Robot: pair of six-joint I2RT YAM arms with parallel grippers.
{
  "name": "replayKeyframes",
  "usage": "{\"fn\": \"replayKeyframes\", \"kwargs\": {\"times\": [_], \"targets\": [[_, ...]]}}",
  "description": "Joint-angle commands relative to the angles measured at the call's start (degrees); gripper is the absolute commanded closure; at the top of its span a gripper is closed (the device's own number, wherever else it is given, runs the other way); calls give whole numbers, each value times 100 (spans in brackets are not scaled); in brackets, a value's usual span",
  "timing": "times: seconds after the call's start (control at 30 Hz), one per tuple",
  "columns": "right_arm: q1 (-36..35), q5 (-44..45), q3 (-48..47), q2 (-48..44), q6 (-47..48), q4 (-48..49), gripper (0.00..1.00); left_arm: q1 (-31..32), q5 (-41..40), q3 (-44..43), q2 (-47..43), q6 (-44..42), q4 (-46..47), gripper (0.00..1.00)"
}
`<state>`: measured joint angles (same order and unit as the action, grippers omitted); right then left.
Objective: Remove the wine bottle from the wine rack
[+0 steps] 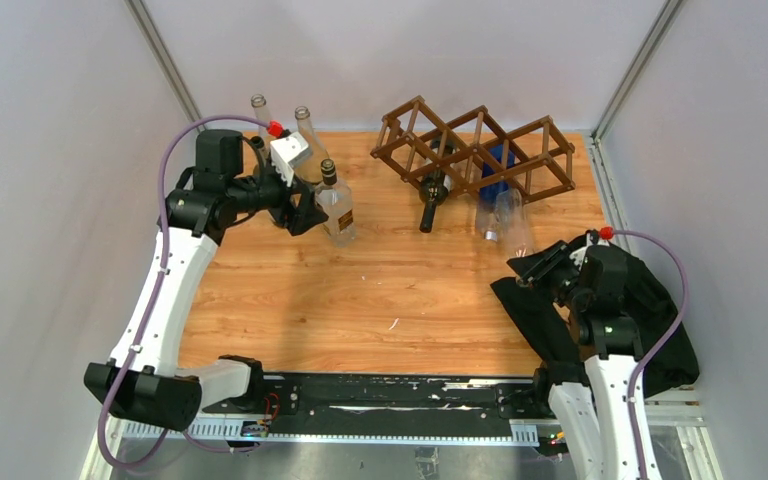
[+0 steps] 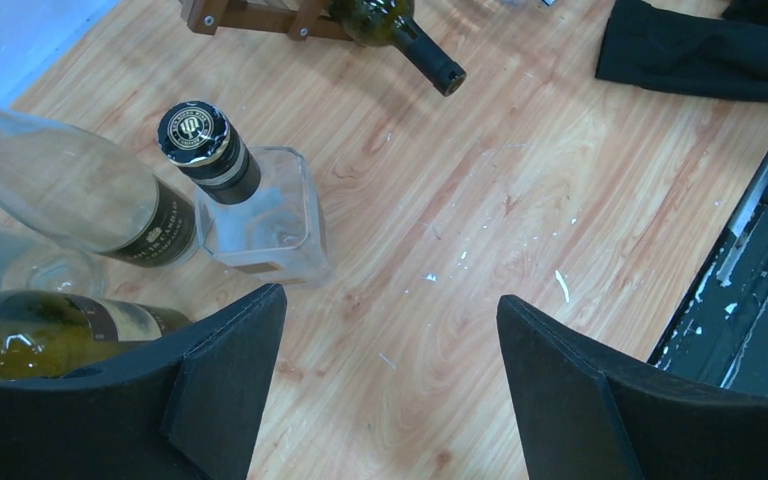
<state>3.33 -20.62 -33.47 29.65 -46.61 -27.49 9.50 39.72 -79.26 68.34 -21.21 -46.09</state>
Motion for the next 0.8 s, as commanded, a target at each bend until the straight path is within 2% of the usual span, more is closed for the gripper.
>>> {"fn": "replayKeyframes", "kwargs": {"times": [0.0, 0.17, 0.33, 0.43, 0.53, 0.67, 0.77], "targets": [[-90, -408, -476, -172, -74, 24, 100, -27, 118, -65, 65, -60, -3, 18], [-144, -451, -831, -256, -73, -101, 100, -27, 166, -82, 98, -43, -6, 18], [-221, -1131, -918, -198, -209, 204, 100, -27, 337, -44, 105, -124, -5, 18], [-306, -1416, -1041, -23, -205, 312, 100, -21, 567, 62, 41, -269, -4, 14], [-769, -1458, -1275, 327, -80, 241, 100, -18, 711, 160, -106, -505, 7, 9], [-1597, -1090, -1854, 786, 187, 106, 100, -9, 643, 266, -339, -830, -48, 2], [-1909, -1068, -2157, 1085, 226, 102, 100, -9, 565, 339, -470, -1054, -197, 0]]}}
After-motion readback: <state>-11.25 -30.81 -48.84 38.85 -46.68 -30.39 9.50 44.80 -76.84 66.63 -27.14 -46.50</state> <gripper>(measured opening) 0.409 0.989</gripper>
